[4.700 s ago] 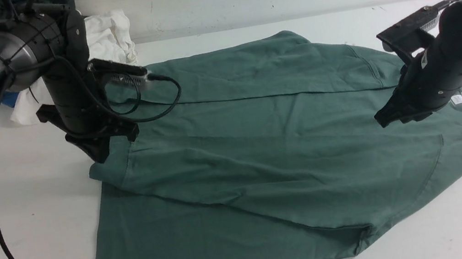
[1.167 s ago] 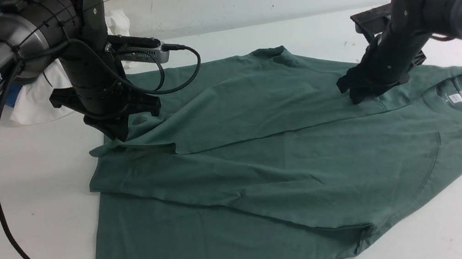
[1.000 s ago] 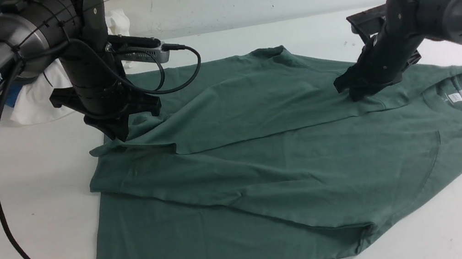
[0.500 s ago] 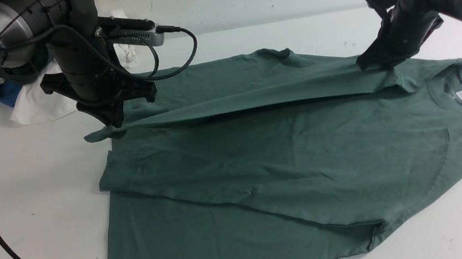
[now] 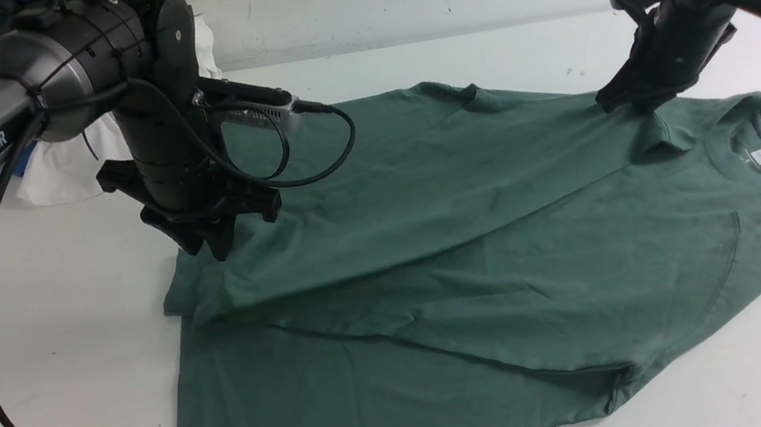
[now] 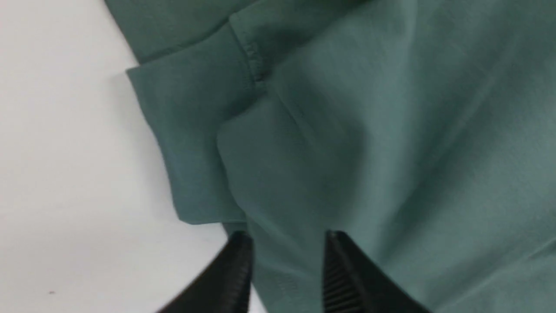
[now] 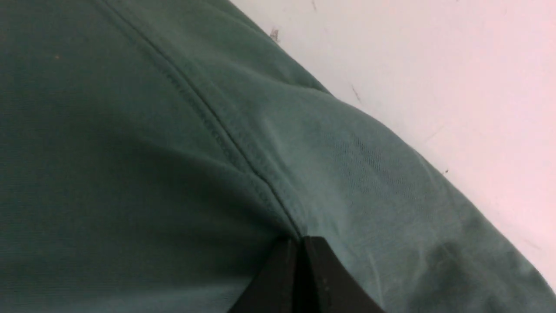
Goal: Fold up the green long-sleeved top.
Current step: Use the left arm to drag and drop the cuff onto the cuff closest to the left arm
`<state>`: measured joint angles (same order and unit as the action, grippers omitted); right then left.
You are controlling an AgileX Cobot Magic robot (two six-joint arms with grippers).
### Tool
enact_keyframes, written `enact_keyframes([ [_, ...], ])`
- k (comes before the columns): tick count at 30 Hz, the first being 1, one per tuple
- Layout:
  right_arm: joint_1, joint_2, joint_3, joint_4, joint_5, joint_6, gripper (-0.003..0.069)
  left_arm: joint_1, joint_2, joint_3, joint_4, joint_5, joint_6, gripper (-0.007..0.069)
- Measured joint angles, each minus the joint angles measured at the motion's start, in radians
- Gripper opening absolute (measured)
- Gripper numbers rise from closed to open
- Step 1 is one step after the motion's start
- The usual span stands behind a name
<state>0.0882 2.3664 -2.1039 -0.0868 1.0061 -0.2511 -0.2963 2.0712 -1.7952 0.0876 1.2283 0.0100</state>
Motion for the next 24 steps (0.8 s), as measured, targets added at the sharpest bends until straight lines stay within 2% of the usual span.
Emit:
enact_keyframes([
  [4,-0.001,-0.013,0.001,0.002,0.027,-0.001,0.0012,0.001,-0.036,0.001,0.082,0.0,0.001,0.0409],
  [6,-0.001,-0.03,0.001,0.002,0.036,-0.001,0.0019,0.005,-0.054,0.001,0.107,0.0,0.001,0.0445],
  [11,-0.001,-0.101,0.001,0.002,0.071,0.018,0.0029,0.023,-0.034,0.001,0.068,0.0,-0.01,0.0449],
  [17,-0.002,-0.16,0.001,0.017,0.142,0.032,0.003,0.026,0.087,0.001,0.022,-0.009,-0.01,0.0394],
  [20,-0.002,-0.186,0.001,0.047,0.158,0.032,0.003,0.026,0.144,0.001,0.017,-0.042,-0.01,0.0341],
  [22,-0.002,-0.208,0.001,0.073,0.16,0.032,0.003,0.026,0.17,0.0,0.014,-0.06,-0.01,0.0286],
  [24,-0.002,-0.242,0.001,0.116,0.163,0.02,0.0031,0.025,0.171,-0.001,0.008,-0.065,-0.01,0.0188],
])
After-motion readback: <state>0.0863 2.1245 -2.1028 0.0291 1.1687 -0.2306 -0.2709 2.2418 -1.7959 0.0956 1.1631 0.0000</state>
